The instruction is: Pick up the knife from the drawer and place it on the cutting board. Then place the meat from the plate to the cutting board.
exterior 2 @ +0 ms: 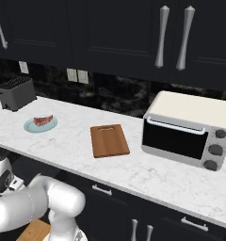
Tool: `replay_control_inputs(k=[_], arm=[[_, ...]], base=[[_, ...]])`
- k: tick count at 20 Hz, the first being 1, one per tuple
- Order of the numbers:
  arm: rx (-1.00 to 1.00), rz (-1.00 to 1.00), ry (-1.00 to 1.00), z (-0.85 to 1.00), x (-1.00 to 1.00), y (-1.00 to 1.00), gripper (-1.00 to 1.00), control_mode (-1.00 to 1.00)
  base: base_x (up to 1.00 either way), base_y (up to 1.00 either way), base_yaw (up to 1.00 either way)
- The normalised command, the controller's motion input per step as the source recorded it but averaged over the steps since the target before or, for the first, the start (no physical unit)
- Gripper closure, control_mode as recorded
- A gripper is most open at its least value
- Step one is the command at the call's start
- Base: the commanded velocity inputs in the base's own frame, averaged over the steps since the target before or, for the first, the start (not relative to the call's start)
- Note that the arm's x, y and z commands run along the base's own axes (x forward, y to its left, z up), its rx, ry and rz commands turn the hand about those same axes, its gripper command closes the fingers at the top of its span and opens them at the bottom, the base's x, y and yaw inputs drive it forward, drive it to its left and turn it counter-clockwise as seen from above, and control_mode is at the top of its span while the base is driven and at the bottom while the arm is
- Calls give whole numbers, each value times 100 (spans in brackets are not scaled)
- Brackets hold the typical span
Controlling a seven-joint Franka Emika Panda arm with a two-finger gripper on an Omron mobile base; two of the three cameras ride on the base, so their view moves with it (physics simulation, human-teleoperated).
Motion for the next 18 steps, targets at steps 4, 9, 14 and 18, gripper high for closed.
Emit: replay_control_inputs(k=[4, 9, 14, 18], arm=[[0, 2, 2, 0, -12, -10, -100, -100], [0, 7, 2, -16, 0, -21, -100, -100], [0, 8, 1, -24, 0, -12, -100, -100], [0, 6, 3, -42, 1, 0, -100, -100]], base=[[0, 0, 0], [0, 0, 0], [0, 0, 0], [0, 0, 0]])
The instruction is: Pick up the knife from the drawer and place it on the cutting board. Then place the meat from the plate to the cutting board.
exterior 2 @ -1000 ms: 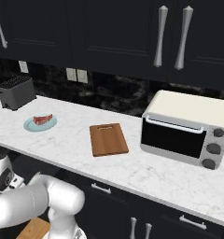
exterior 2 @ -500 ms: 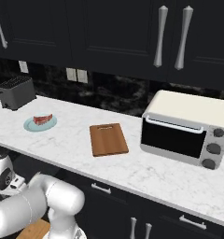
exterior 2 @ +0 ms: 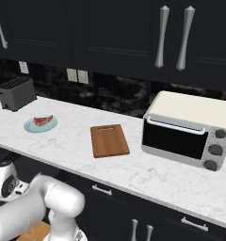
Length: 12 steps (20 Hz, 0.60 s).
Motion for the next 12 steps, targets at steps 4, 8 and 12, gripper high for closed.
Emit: replay_control_inputs(k=[4, 8, 12], arm=[[-1, 4, 3, -49, 3, 10, -100, -100], [0, 0, 0, -24, 4, 20, -100, -100], [0, 0, 0, -50, 0, 25, 100, -100]], base=[[0, 0, 0], [0, 0, 0], [0, 0, 0]])
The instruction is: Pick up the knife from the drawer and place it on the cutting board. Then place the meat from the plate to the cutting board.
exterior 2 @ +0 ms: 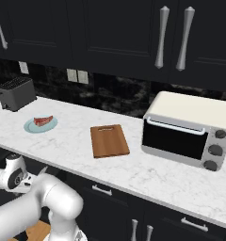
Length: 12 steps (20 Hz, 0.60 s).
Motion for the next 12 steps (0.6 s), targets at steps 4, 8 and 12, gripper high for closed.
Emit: replay_control_inputs(k=[4, 8, 12], arm=[[0, 0, 0, -46, 0, 27, 100, -100], [2, 0, 0, -31, 0, 34, 100, -100], [4, 0, 0, -17, -10, 63, 100, -100]], base=[[0, 0, 0], [0, 0, 0], [0, 0, 0]])
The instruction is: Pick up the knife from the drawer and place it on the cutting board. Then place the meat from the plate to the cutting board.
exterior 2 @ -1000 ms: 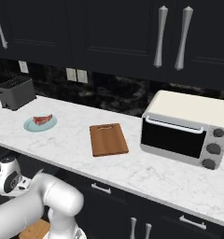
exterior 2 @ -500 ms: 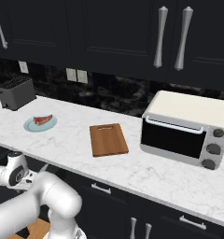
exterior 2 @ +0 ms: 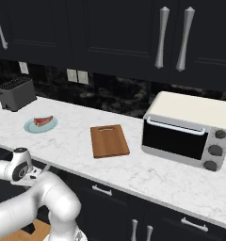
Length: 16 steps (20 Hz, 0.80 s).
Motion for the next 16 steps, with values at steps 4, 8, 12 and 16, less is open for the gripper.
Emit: replay_control_inputs(k=[4, 8, 12, 16], arm=[[4, 0, 0, -18, -33, 81, 100, -100], [2, 0, -2, -26, -53, 94, 100, -100], [2, 0, -3, -28, -67, 97, 100, -100], [3, 0, -3, -21, -79, 95, 100, -100]], base=[[0, 0, 0], [0, 0, 0], [0, 0, 0], [0, 0, 0]])
